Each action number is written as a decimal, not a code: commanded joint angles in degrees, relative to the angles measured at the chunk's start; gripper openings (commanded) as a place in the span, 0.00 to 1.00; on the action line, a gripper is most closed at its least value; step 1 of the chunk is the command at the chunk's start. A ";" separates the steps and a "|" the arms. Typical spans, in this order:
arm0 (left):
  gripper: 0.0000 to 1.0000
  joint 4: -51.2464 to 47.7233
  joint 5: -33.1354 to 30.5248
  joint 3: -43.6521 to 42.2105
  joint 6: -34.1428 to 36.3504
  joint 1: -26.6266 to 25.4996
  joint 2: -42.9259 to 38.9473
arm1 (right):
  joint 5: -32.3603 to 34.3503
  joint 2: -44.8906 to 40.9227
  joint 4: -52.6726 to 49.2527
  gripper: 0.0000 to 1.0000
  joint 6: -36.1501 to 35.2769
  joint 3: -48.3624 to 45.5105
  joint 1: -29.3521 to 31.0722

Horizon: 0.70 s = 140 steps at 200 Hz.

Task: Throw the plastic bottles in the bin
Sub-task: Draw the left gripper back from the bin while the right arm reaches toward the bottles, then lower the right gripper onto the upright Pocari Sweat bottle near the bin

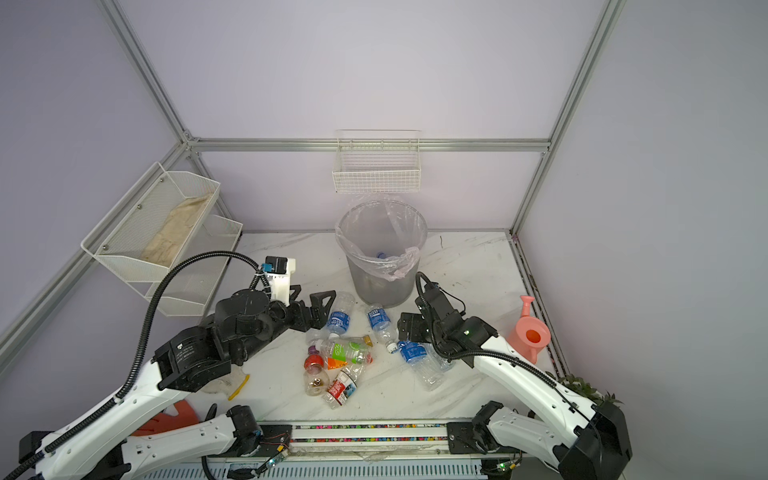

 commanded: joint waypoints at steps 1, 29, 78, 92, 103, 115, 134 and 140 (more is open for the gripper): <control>1.00 -0.19 -1.33 -3.75 -3.38 -0.17 -3.41 | 2.43 2.99 0.80 0.95 -1.23 2.59 1.74; 1.00 -3.14 -1.82 -6.20 -4.87 -0.20 -6.69 | 3.54 7.05 1.07 0.95 -2.05 4.75 4.10; 1.00 -5.38 -0.56 -11.69 -8.03 -0.22 -10.88 | 4.36 14.91 1.74 0.95 -2.85 8.06 8.39; 1.00 -5.81 -0.29 -12.31 -8.65 -0.13 -11.60 | 4.46 16.97 1.95 0.95 -3.19 8.77 9.03; 1.00 -6.10 -0.20 -12.53 -8.86 -0.17 -12.13 | 4.89 18.80 1.95 0.95 -3.31 9.37 9.37; 1.00 -6.52 -0.22 -12.75 -9.16 -0.15 -12.63 | 5.20 20.18 2.11 0.95 -3.31 9.90 9.58; 1.00 -6.82 0.07 -13.14 -9.77 -0.18 -13.28 | 5.12 22.21 2.46 0.92 -3.44 10.60 9.74; 1.00 -6.90 0.22 -13.27 -9.95 -0.18 -13.45 | 5.18 22.90 2.52 0.92 -3.40 10.74 9.74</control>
